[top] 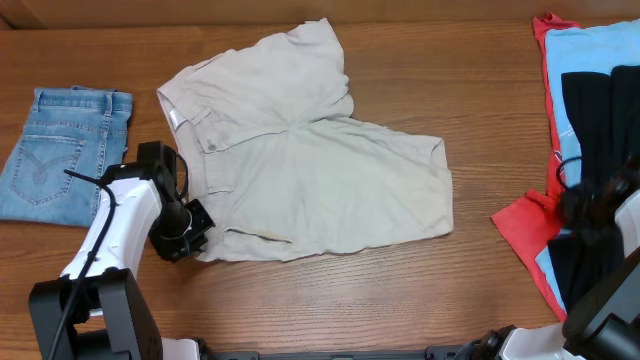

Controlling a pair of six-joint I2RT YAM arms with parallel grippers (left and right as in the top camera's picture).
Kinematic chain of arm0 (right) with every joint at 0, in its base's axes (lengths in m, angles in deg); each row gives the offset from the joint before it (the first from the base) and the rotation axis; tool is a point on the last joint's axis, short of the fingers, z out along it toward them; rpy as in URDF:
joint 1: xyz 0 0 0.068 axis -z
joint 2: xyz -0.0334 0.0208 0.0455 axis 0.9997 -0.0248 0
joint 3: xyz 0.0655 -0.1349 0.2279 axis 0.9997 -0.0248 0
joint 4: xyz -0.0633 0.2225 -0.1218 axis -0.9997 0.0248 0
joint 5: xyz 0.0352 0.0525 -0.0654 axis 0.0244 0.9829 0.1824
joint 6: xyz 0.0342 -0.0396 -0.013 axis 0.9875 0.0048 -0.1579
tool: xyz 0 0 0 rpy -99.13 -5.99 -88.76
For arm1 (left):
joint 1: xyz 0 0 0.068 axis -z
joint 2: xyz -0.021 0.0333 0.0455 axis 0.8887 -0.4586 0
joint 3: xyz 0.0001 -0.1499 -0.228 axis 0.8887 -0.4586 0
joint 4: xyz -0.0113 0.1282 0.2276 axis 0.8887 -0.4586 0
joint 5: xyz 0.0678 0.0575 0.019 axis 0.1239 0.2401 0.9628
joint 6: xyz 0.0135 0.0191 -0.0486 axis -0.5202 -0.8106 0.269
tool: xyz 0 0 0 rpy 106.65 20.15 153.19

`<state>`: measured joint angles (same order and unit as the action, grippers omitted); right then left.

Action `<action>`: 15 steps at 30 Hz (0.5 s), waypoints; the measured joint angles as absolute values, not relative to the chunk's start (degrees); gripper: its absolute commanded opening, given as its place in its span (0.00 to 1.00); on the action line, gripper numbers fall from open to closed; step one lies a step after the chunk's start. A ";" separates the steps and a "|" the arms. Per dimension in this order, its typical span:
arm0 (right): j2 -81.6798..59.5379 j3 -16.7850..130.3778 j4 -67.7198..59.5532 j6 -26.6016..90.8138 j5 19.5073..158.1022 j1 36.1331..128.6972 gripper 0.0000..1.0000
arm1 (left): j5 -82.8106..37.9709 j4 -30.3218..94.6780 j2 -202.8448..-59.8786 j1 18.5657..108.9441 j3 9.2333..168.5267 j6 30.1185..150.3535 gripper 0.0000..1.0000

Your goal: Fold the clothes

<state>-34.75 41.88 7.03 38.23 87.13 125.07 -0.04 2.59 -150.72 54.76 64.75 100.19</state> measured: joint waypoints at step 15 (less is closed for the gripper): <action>-33.94 51.34 12.50 23.82 99.98 104.72 0.50 | 7.02 4.98 -150.72 42.02 64.75 104.65 0.25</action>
<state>-33.94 51.34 12.50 23.82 99.98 104.72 7.02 4.98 -150.72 42.02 64.75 104.65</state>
